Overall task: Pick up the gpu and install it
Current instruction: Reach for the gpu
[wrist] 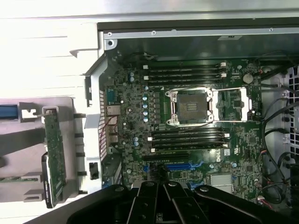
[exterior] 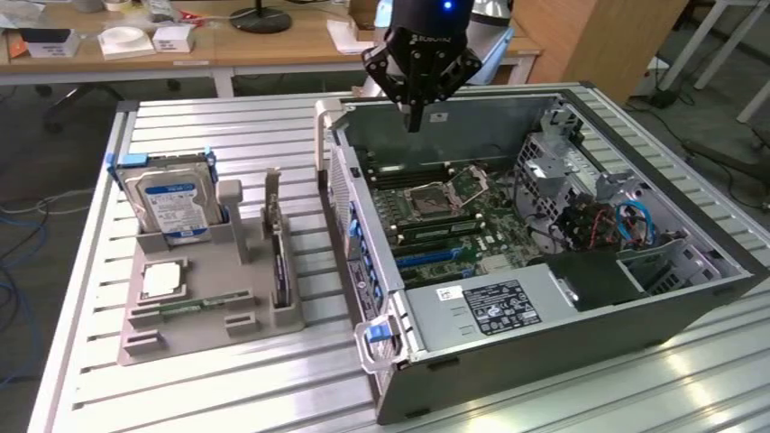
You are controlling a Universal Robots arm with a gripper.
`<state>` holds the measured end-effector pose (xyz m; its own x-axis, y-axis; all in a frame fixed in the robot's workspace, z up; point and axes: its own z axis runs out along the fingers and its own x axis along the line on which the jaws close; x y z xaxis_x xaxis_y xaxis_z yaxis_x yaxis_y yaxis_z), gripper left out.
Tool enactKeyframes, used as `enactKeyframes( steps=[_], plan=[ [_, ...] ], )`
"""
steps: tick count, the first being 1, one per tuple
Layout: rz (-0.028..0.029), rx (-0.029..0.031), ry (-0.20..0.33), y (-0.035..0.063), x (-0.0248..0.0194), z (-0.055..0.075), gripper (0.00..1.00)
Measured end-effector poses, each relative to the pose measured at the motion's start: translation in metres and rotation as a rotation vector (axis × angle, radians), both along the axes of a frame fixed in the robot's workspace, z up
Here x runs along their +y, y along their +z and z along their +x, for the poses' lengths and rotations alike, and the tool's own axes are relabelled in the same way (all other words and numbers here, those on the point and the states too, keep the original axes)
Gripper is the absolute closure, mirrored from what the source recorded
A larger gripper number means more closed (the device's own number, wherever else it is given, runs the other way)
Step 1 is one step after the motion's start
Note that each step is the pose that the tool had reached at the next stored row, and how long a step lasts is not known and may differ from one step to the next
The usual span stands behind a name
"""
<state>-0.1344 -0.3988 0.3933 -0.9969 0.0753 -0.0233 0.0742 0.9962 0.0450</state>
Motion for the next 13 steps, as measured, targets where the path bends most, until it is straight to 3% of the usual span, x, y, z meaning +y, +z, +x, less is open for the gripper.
enactKeyframes(
  steps=[13],
  plan=[
    [0.0001,-0.0001,0.000,-0.0002,0.0000,-0.029,0.90]
  ],
)
